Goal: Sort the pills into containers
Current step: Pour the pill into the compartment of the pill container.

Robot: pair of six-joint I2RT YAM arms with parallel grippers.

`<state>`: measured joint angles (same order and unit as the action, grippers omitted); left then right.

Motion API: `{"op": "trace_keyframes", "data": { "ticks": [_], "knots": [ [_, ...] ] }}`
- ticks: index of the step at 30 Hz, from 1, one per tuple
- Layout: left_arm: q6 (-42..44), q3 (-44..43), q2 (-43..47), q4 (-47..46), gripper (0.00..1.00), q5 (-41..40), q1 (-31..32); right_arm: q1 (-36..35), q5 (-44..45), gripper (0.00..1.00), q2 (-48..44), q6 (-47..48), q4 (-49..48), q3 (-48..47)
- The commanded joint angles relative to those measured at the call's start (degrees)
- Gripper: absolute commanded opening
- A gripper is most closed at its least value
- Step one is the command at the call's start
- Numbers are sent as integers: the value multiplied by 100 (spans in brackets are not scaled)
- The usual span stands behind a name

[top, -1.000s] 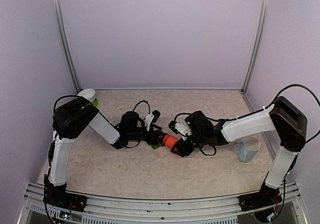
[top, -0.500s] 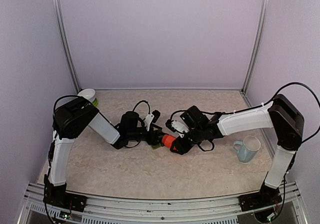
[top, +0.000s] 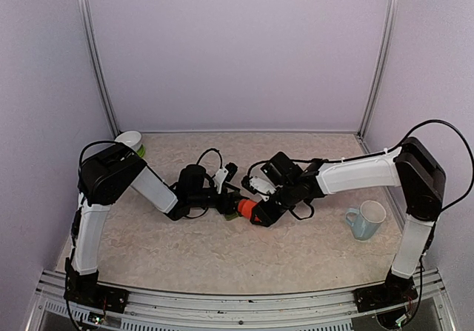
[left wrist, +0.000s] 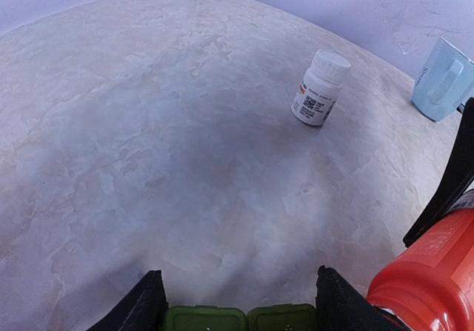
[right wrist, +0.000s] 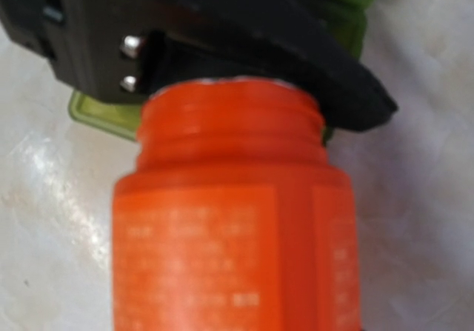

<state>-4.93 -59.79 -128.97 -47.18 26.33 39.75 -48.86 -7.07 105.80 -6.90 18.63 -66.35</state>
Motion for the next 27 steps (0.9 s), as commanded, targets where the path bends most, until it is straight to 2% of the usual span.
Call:
{"op": "trace_keyframes", "data": {
  "ticks": [1,27],
  "knots": [
    [-251,282,-377,1325,65,8,103,-44,282,33,227,-21,581,-136],
    [-229,252,-432,1331,65,-14,112,-65,394,33,454,310,1682,-865]
  ]
}}
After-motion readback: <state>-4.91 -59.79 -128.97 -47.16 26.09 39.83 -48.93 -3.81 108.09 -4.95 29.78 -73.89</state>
